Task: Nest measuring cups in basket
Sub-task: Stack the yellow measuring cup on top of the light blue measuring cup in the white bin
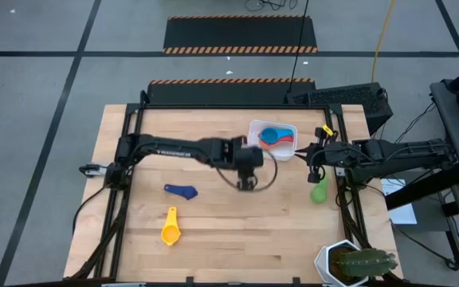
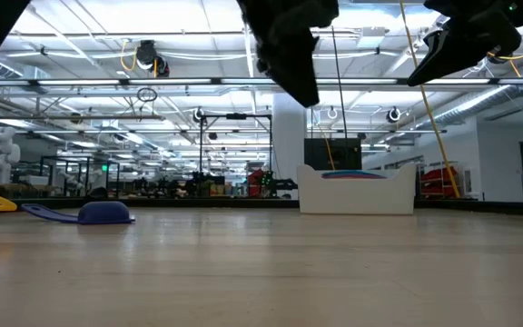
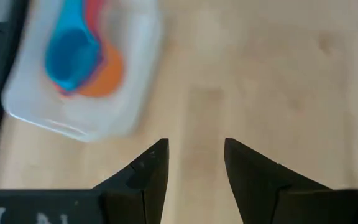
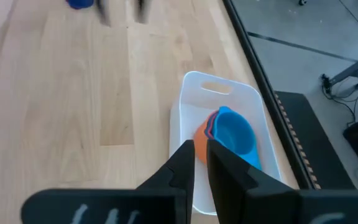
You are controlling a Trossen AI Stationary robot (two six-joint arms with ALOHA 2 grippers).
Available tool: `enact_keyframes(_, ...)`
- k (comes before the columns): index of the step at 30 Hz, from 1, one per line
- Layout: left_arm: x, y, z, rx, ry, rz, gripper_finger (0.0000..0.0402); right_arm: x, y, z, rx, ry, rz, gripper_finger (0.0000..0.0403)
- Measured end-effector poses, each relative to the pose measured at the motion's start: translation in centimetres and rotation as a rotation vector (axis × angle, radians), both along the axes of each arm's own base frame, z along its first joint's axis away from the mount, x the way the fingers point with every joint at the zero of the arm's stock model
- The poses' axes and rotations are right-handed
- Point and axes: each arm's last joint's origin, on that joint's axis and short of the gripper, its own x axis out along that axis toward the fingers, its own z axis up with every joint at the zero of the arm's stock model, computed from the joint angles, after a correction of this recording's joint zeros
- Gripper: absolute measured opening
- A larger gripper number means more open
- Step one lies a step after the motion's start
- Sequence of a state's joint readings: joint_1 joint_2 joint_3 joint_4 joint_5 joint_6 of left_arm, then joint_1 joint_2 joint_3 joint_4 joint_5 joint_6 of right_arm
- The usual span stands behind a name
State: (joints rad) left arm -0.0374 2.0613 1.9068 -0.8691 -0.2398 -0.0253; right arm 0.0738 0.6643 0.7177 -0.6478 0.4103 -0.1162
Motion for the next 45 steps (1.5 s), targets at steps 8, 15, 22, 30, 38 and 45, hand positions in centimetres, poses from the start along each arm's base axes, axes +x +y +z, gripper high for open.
enact_keyframes(8, -2.1, -5.3, -0.7, -0.015, 0.167, -0.059, 0.0159, 0.2, 0.0, 0.3, -0.001, -0.034, 0.002, 0.0034)
enact_keyframes(15, -3.1, -8.2, -2.4, -0.021, 0.218, -0.071, 0.0159, 0.3, 0.0, 0.3, 0.006, -0.044, -0.001, 0.0034)
enact_keyframes(22, -5.7, -10.0, -4.7, -0.026, 0.296, -0.044, 0.0159, 0.9, 0.1, 0.4, 0.006, -0.061, 0.0, 0.0034)
enact_keyframes(30, -12.1, -11.7, -2.9, -0.039, 0.311, -0.036, 0.0159, 2.1, 0.2, 0.4, -0.011, -0.079, 0.046, 0.0034)
enact_keyframes(38, -18.7, -11.2, -3.4, -0.201, 0.296, 0.294, 0.0159, 2.7, 0.3, 0.0, -0.042, -0.043, 0.062, 0.0034)
enact_keyframes(45, -22.2, -12.0, -5.9, -0.292, 0.374, 0.505, 0.0159, 2.9, 0.3, 0.0, -0.022, -0.055, 0.049, 0.0034)
